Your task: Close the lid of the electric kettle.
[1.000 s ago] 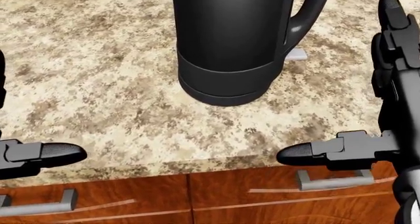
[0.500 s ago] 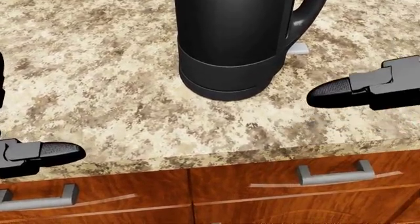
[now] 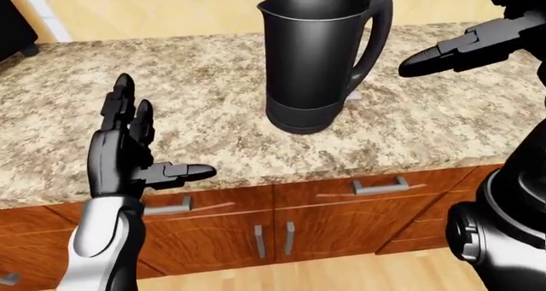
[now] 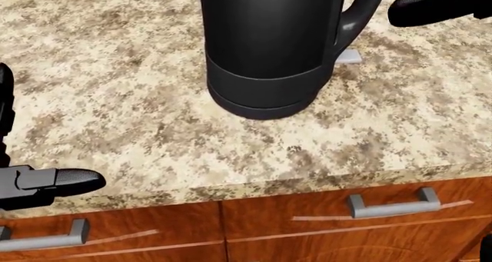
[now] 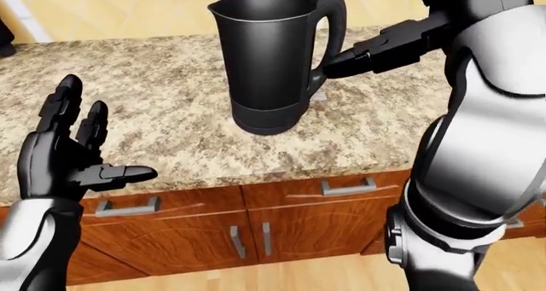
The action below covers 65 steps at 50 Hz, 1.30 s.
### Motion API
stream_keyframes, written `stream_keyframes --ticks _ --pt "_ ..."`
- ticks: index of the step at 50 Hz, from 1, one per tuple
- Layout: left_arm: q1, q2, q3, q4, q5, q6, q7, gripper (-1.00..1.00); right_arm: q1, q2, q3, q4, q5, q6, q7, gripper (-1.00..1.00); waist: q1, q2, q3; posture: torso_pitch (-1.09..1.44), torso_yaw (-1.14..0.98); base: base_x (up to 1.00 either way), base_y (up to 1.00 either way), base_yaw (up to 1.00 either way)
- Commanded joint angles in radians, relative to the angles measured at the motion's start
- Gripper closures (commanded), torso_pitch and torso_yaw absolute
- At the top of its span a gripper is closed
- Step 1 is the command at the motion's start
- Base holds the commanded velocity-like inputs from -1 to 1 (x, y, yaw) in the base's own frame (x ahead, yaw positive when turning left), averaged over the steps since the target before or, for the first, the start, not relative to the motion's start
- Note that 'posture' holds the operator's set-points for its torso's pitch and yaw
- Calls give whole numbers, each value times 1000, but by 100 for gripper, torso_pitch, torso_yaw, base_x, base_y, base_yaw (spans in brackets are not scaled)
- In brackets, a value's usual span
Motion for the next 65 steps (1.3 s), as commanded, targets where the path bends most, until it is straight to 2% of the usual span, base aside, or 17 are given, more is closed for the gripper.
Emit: stream_keyframes --ticks 1,20,44,60,65 --pt "-19 9 7 -39 -1 -29 -1 -100 -45 -8 -5 9 -20 -36 6 -100 1 1 -21 0 0 0 0 0" --pt "-24 10 12 -58 -7 -5 3 -100 -194 81 17 254 -81 -184 1 -100 -2 10 -17 0 0 0 0 0" --pt "-18 7 4 -32 3 -38 -3 -100 -217 116 8 439 -46 -324 -80 -100 -2 10 -18 0 0 0 0 0" --pt "-20 6 5 -56 -1 -12 2 -100 -246 146 24 553 -35 -393 -122 -100 -3 11 -20 0 0 0 0 0" --pt "-23 9 10 -60 -4 -4 2 -100 -263 151 37 543 -51 -378 -99 -100 -2 12 -20 0 0 0 0 0"
